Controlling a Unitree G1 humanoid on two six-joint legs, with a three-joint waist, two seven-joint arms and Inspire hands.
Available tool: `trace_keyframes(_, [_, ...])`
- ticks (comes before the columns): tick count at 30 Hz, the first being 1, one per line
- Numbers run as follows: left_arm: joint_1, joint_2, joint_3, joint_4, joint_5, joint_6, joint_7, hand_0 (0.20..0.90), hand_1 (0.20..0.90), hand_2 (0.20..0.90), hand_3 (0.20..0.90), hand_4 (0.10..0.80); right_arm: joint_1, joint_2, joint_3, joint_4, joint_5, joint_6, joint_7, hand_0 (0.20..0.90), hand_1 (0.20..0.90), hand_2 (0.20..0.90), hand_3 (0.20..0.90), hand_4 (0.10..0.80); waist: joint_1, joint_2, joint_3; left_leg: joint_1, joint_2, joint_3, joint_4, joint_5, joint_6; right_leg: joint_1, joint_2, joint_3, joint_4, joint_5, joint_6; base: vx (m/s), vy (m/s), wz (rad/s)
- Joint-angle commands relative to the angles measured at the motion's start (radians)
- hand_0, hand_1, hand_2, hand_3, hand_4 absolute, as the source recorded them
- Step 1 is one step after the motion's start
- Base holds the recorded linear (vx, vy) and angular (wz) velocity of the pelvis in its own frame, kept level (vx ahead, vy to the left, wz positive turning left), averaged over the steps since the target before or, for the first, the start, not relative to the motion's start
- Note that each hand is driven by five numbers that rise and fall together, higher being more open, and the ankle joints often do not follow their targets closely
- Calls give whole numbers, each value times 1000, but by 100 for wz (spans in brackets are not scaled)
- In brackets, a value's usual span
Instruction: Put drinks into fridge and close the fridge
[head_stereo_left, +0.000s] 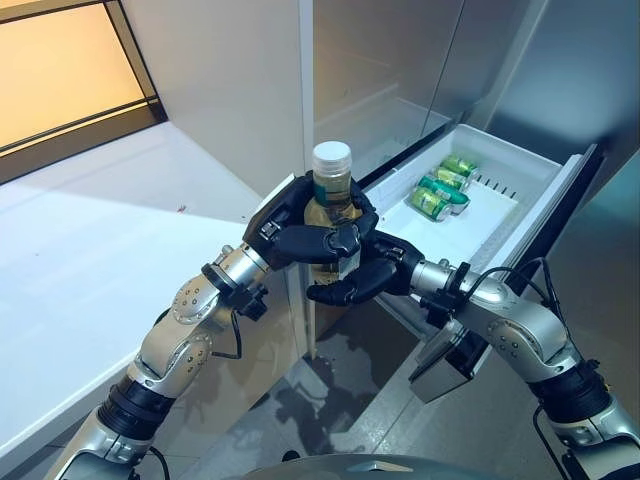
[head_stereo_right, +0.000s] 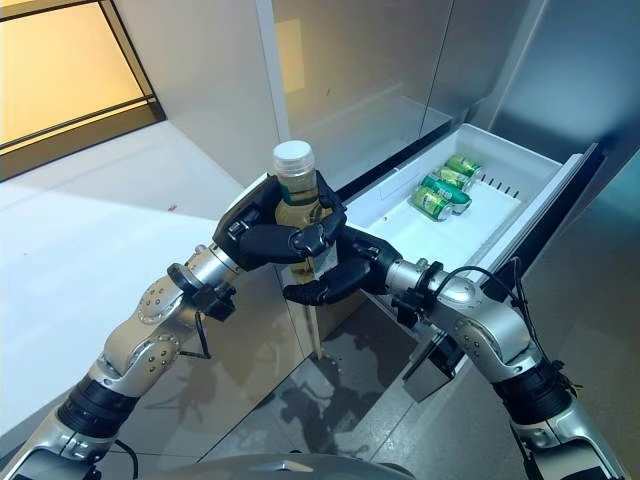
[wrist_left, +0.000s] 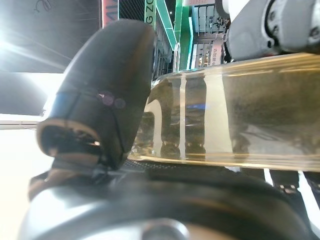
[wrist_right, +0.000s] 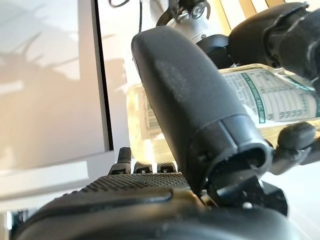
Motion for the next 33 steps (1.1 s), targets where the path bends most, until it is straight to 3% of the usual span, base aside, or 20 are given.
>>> trace_keyframes(1, [-141, -64, 8, -26, -31, -142, -26, 300, 300, 300, 200, 100, -106, 36, -10, -36, 89, -62, 10, 300, 300, 300, 200, 100, 12, -12, -93, 3, -10, -15, 1, -53, 11, -57, 1, -34, 37, 59, 51, 0, 0, 0])
trace_keyframes(10, [-160, -76, -28, -32, -9, -156, -59, 300, 300, 300, 200, 100, -127, 54, -13, -24, 113, -104, -64, 300, 300, 300, 200, 100, 8, -10, -92, 2, -8, -11, 1, -55, 12, -59, 1, -33, 38, 59, 51, 0, 0, 0])
trace_keyframes(17, [-173, -43, -39, -38, 53, -179, -116, 302, 302, 302, 203, 103, -143, 34, -40, -21, 99, -143, -103, 300, 300, 300, 200, 100, 5, -8, -94, 1, -8, -8, 1, -56, 13, -60, 3, -31, 38, 58, 51, 0, 0, 0])
trace_keyframes(18, [-174, -39, -39, -38, 61, -180, -123, 333, 333, 333, 238, 138, -145, 32, -42, -20, 93, -148, -109, 300, 300, 300, 200, 100, 6, -7, -94, 1, -8, -7, 1, -56, 13, -60, 3, -32, 38, 58, 51, 0, 0, 0])
trace_keyframes(19, [-176, -33, -40, -37, 64, -180, -129, 491, 491, 491, 422, 322, -148, 29, -44, -19, 89, -157, -116, 300, 300, 300, 200, 100, 6, -7, -94, 3, -8, -7, 1, -57, 13, -59, 3, -32, 38, 59, 51, 0, 0, 0])
trace_keyframes(20, [-178, -22, -42, -36, 67, -180, -130, 596, 596, 596, 546, 446, -151, 23, -50, -14, 88, -167, -121, 300, 300, 300, 200, 100, 5, -6, -93, 4, -8, -7, 1, -57, 13, -58, 3, -33, 37, 59, 51, 0, 0, 0])
trace_keyframes(21, [-180, -15, -42, -34, 63, -183, -128, 900, 900, 900, 900, 800, -156, 16, -56, -11, 85, -179, -130, 300, 300, 300, 200, 100, 5, -6, -93, 4, -8, -6, 1, -57, 13, -58, 4, -32, 38, 59, 51, 0, 0, 0])
trace_keyframes(26, [-182, -9, -17, -31, 42, -235, -83, 900, 900, 900, 900, 800, -180, 1, -94, 12, 33, -250, -176, 300, 300, 300, 200, 100, 7, -7, -92, 4, -7, -7, 1, -57, 12, -57, 4, -34, 38, 58, 50, 0, 0, 0])
trace_keyframes(29, [-163, -18, 44, -45, 114, -368, 11, 900, 900, 900, 900, 800, -178, -10, -155, 5, 22, -272, -202, 300, 300, 300, 200, 100, 11, -10, -95, 0, -8, -13, 1, -56, 12, -60, 4, -36, 39, 57, 48, 0, 0, 0])
trace_keyframes(33, [-153, -37, 120, -54, 162, -477, 113, 900, 900, 900, 900, 800, -169, -15, -221, 8, -13, -299, -238, 300, 300, 300, 200, 100, 14, -15, -99, -4, -9, -25, 1, -57, 10, -61, 6, -39, 39, 54, 45, 0, 0, 0])
